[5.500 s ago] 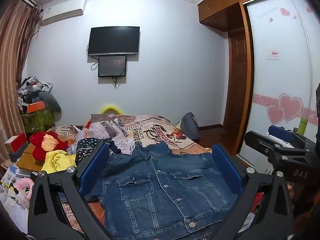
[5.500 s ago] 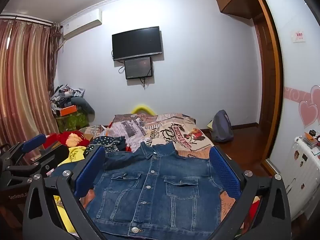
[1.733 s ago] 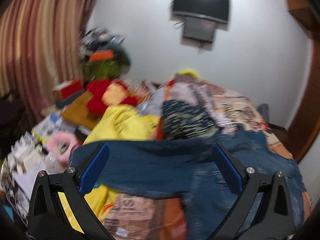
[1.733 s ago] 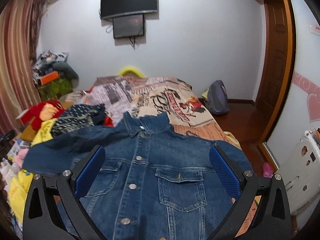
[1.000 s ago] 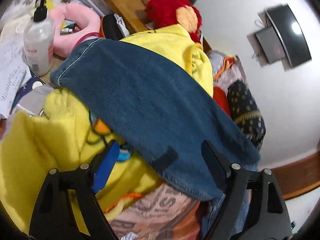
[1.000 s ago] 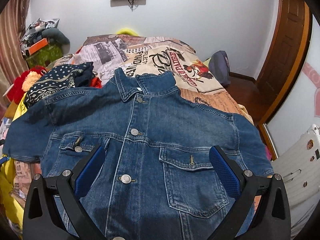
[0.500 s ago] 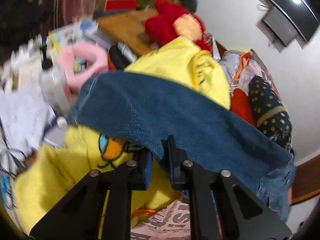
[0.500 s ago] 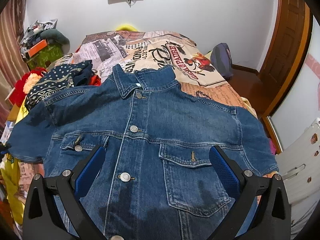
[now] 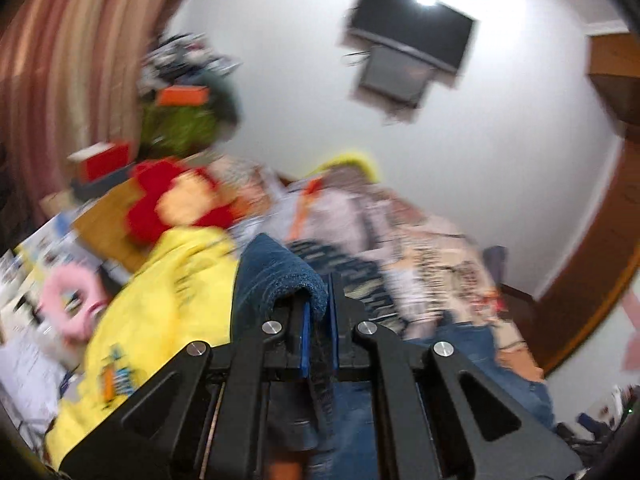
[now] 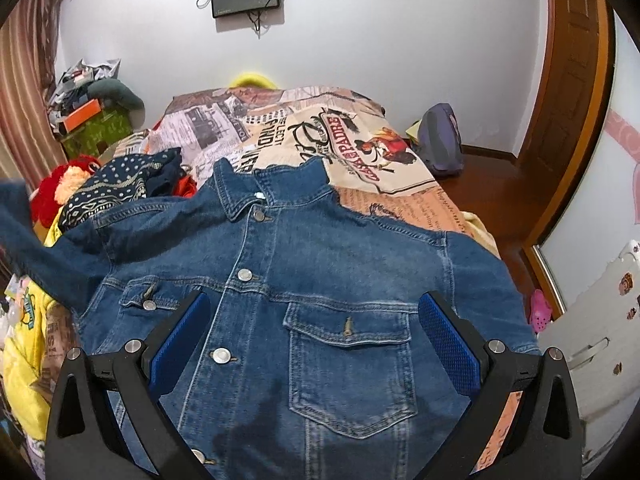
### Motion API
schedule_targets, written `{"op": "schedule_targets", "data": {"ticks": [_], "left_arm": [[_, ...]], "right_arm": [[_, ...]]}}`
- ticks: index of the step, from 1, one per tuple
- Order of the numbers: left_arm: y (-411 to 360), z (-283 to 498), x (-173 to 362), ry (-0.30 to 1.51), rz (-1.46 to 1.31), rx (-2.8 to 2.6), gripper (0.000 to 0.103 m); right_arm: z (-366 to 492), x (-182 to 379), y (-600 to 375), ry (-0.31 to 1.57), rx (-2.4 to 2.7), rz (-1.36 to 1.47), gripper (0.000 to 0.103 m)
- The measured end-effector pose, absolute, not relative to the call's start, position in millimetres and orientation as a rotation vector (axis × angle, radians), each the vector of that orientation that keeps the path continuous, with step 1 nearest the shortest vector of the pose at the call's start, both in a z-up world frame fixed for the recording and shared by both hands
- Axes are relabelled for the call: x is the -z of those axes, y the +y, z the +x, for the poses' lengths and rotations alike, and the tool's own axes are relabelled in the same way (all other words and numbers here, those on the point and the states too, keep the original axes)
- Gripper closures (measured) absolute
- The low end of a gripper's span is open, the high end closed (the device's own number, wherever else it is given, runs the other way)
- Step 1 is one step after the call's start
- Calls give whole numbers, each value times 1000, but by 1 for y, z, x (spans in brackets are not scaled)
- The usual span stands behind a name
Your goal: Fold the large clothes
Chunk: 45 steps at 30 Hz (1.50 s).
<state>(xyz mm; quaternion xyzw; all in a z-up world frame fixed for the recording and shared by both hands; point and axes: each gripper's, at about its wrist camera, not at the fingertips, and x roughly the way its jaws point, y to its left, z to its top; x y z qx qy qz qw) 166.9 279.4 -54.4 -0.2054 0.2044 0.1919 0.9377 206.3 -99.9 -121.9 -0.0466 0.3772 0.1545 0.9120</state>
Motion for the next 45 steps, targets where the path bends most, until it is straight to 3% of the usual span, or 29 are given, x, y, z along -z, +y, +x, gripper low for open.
{"op": "schedule_targets", "data": {"ticks": [4,10,18,25,27,32,37,41,45], "left_arm": [[220,210,29,401,-322,-282,97],[135,269,39,463,-216,-105,97],[23,322,129,771,-47,129,97],[-32,319,204,1014,55,271,95],[-41,312,210,1042,99,285,89],[-32,289,185,969,132,276,44],[7,261,147,869,107,176,31],[53,240,129,804,96,59,15],[96,220,131,794,102,-50,13]], "right_arm": [[210,120,-111,759,-319,-100,0],[217,126,-131,771,-304,-83,0],[223,141,-161,833,-276,-36,0],[221,147,-173,863,-252,-68,0],[219,148,-173,870,-251,-86,0],[214,143,-166,861,-276,-134,0],[210,129,-146,839,-350,-143,0],[209,122,-120,826,-422,-174,0],[208,122,-82,830,-511,-240,0]]}}
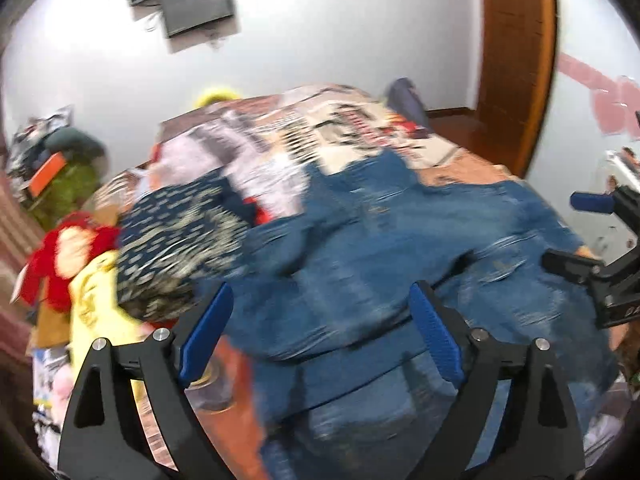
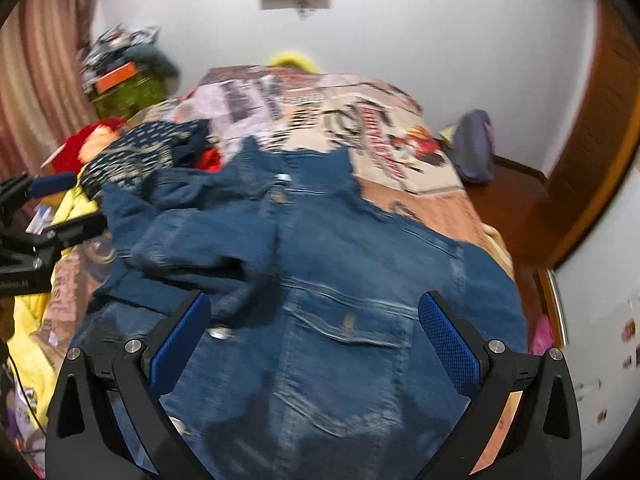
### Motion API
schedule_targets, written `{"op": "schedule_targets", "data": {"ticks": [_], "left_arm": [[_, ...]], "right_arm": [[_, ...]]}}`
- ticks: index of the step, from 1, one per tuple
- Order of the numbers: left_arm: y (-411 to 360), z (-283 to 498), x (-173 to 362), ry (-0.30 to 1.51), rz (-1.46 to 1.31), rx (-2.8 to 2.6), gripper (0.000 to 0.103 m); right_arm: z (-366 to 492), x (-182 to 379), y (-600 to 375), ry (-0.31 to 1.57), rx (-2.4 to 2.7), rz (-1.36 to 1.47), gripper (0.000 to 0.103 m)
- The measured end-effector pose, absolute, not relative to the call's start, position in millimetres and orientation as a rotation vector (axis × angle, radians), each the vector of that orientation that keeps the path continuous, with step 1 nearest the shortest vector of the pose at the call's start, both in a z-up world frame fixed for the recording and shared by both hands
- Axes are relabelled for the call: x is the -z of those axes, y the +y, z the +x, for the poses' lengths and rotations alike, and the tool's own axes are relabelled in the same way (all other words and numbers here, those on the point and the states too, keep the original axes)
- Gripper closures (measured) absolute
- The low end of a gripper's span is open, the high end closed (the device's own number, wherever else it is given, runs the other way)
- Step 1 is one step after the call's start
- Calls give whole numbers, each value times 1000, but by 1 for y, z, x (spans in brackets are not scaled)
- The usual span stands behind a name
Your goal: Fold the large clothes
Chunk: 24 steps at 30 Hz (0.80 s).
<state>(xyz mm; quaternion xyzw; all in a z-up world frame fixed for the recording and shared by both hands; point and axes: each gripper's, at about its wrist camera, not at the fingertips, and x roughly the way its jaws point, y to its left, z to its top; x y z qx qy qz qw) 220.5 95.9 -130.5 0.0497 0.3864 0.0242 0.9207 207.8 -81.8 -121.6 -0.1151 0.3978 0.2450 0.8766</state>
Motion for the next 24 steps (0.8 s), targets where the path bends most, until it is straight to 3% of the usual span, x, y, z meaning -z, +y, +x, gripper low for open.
{"op": "schedule_targets", "data": {"ticks": [14,19,21,24], "left_arm": [[197,177,221,1010,-53,-236,13],[197,176,249,1066,-79,-196,13],[193,177,258,1083,-78,-172,13],[185,180,265,1095,-75,-136,13]], "right_arm": [[212,171,43,925,-702,-538,4],[214,183,63,925,-718,-587,28],[217,186,66,945,-750,-575,48],[222,189,68,967,-785,-555,67]]}}
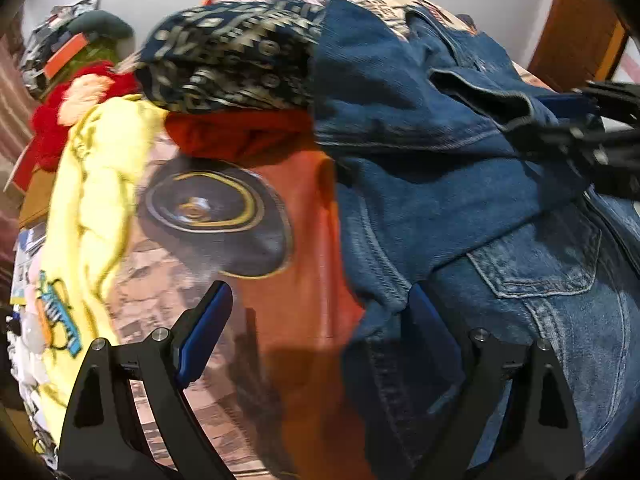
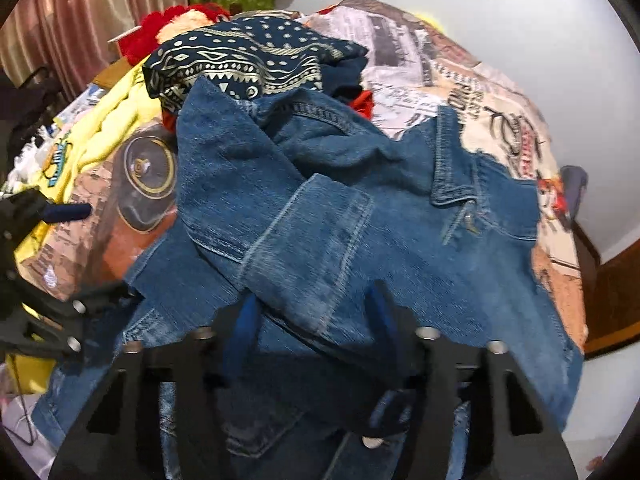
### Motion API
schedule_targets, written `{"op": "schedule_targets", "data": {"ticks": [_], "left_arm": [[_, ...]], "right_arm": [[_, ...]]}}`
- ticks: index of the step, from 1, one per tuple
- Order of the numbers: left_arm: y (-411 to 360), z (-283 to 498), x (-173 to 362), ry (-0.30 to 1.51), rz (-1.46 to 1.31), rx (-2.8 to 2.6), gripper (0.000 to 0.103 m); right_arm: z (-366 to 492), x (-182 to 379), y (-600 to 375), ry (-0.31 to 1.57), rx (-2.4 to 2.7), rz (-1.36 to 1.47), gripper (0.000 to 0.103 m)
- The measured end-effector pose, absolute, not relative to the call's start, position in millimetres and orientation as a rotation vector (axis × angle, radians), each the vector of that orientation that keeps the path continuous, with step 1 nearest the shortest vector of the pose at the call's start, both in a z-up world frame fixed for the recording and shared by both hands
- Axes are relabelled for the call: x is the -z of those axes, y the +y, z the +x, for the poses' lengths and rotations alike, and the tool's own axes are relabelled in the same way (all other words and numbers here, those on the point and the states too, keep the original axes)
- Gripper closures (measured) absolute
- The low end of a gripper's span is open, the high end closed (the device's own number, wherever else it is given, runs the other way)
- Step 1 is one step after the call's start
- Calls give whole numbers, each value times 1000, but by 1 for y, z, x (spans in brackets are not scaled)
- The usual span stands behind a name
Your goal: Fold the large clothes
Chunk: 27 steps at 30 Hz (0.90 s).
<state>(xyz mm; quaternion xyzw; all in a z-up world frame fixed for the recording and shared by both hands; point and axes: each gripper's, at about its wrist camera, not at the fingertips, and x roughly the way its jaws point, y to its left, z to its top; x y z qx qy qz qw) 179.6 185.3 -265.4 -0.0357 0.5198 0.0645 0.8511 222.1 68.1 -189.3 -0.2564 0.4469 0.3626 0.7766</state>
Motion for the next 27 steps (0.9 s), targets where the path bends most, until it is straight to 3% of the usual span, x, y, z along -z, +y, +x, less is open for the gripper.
{"op": "schedule_targets", "data": {"ticks": [4,9,12,15,17,18,22,27], "left_arm": [[172,187,272,1110,-50,-106,13],[166,192,267,1070,-7,-152,13],[170,193,257,1033,-49,-159,26],[170,193,254,1021,-66,-144,50],[168,193,253,1019,-64,-143,86],[167,192,252,1015,-74,-142,94],[169,183,237,964,-120,-148,97],[160,178,222,944,-56,-139,97]], "right_arm": [[226,185,67,958,-789,-521,85],[236,133,46,821,-732,-424,89],[254,92,19,736,-666,-325,89],[270,55,-20,674,-591,-215,91],[276,39,-44,647,-539,-162,91],[279,32,-59,635,-512,-135,93],[284,24,-99,627,-440,-54,94],[291,62,-124,712,-375,-45,94]]}}
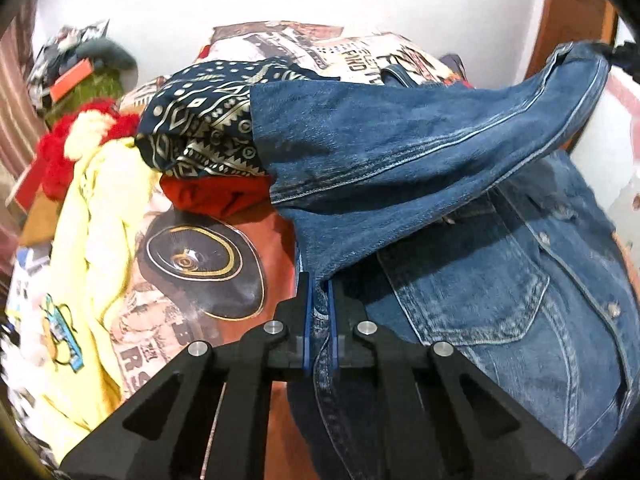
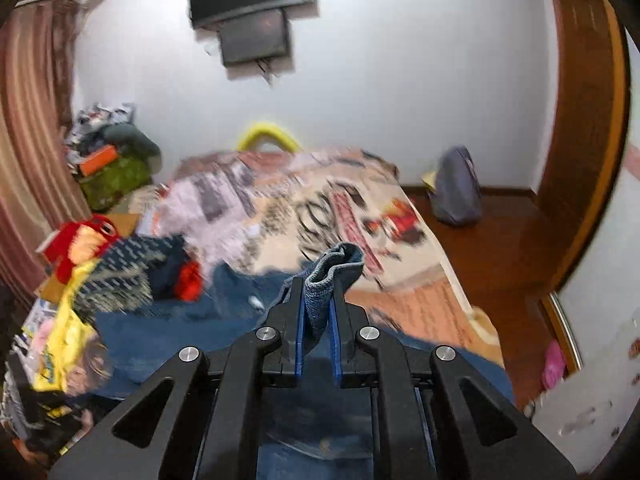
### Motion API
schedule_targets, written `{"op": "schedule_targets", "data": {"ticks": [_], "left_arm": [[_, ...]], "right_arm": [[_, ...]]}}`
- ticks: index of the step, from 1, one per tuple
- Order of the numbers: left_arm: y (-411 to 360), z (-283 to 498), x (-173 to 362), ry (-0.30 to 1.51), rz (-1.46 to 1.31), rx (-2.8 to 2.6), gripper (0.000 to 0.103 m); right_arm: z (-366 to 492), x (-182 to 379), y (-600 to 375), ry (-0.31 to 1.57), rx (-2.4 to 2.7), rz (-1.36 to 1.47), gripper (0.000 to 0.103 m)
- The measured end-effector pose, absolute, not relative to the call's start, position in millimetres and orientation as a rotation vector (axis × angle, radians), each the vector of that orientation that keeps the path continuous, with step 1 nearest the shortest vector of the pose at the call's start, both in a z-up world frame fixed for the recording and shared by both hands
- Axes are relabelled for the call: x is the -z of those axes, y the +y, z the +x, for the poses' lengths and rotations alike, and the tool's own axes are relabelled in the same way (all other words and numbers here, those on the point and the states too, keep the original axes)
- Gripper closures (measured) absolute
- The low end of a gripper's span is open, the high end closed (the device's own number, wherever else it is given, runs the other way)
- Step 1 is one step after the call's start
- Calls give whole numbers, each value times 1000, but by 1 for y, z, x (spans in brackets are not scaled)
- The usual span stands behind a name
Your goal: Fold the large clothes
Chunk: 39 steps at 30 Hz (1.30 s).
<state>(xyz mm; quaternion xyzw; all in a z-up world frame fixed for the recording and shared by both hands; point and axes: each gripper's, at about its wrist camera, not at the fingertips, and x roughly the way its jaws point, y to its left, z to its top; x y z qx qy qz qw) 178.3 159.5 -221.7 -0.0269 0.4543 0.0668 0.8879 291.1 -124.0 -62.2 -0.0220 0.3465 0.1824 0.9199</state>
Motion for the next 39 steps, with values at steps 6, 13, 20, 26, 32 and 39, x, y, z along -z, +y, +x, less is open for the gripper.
{"op": "schedule_targets", "data": {"ticks": [6,13,20,26,32,39], "left_arm": [[156,185,241,1063,-62,-113,86],[165,174,212,1015,-35,-94,41],[200,205,187,942,-137,-112,37],[228,259,203,972,-209,-137,38],[234,300,221,1019,-157,-239,38],[242,303,233,1021,-241,-348,38]], "right_arm": [[299,149,-155,934,-319,29,94],[288,205,-201,1081,-246,42,93],[285,210,-226,1134,-195,92,93],[272,194,-219,1113,-262,111,76],[271,194,-181,1078,-334,0,39],[275,233,-155,1184,-340,-96,38]]}}
